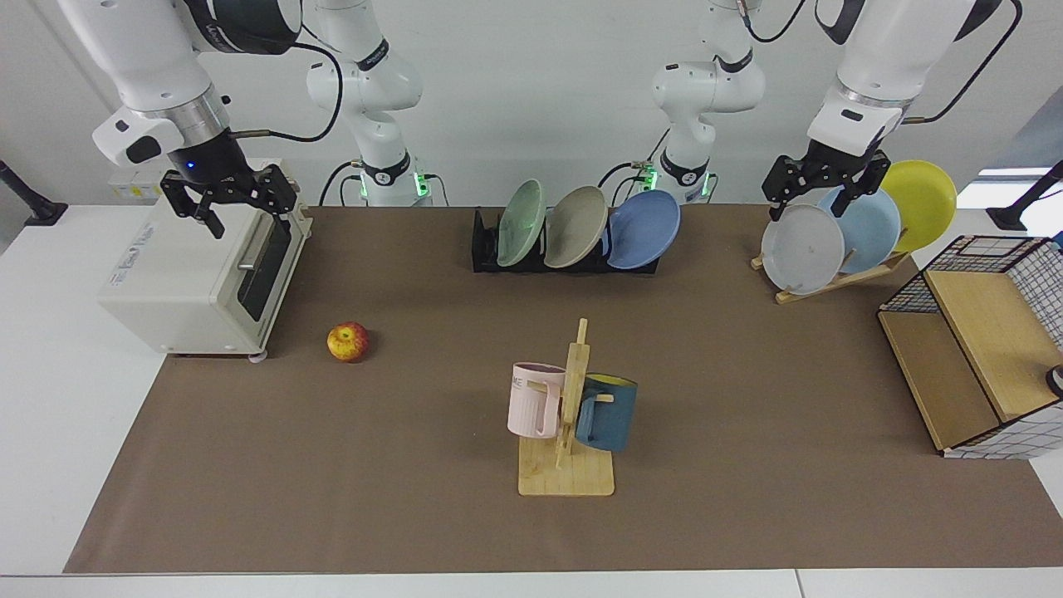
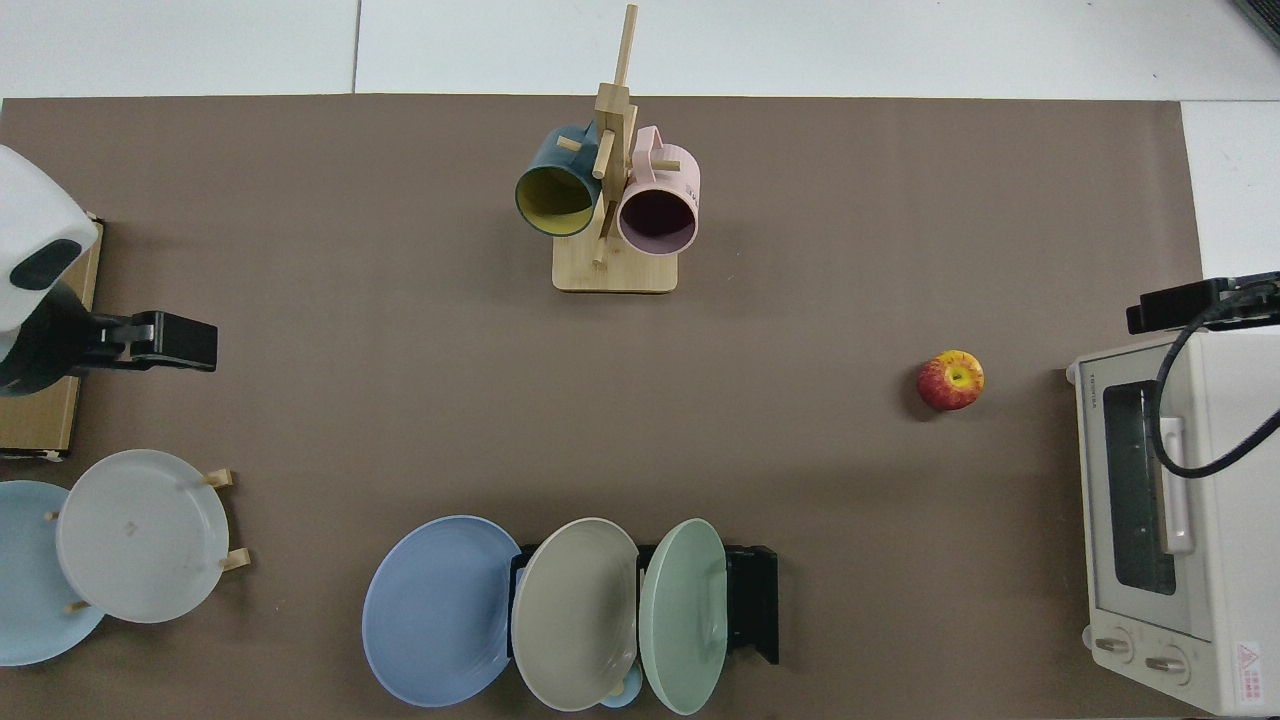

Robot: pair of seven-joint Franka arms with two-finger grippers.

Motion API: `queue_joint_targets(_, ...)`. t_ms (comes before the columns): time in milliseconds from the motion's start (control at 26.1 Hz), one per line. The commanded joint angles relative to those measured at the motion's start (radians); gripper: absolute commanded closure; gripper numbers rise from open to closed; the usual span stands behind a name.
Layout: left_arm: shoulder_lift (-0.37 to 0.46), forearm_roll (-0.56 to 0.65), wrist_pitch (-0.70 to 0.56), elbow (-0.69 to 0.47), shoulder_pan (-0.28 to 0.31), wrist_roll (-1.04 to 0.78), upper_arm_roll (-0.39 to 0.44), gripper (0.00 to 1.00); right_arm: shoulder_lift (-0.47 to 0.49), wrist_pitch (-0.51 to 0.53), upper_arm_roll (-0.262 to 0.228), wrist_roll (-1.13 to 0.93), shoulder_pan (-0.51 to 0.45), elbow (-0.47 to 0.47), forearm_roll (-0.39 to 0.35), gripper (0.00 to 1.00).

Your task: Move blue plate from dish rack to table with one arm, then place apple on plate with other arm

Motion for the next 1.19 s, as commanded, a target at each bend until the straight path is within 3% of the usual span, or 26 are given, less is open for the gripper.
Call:
queue_joint_targets(0,-0.036,-0.020,0.005,-0.048,0.005,0.017,-0.006,0.00,0.007,-0.016,0.003,0.025,-0.002,0.017,-0.002,0.00)
queue_joint_targets(422,-0.135,-0.003,0.075,-0.210,-0.004,-0.009,-0.060,0.00,0.007,-0.016,0.003,0.025,-0.002,0.017,-0.002,0.00)
queue_joint_targets(920,-0.387,0.161,0.311,-0.678,-0.004,-0.349,-0.319,0.00,0.007,-0.015,0.003,0.025,-0.002,0.017,-0.002,0.00)
queue_joint_targets(1150,-0.485,0.160,0.348,-0.816,-0.024,-0.359,-0.330,0.00,0.007,-0.016,0.003,0.025,-0.002,0.017,-0.002,0.00)
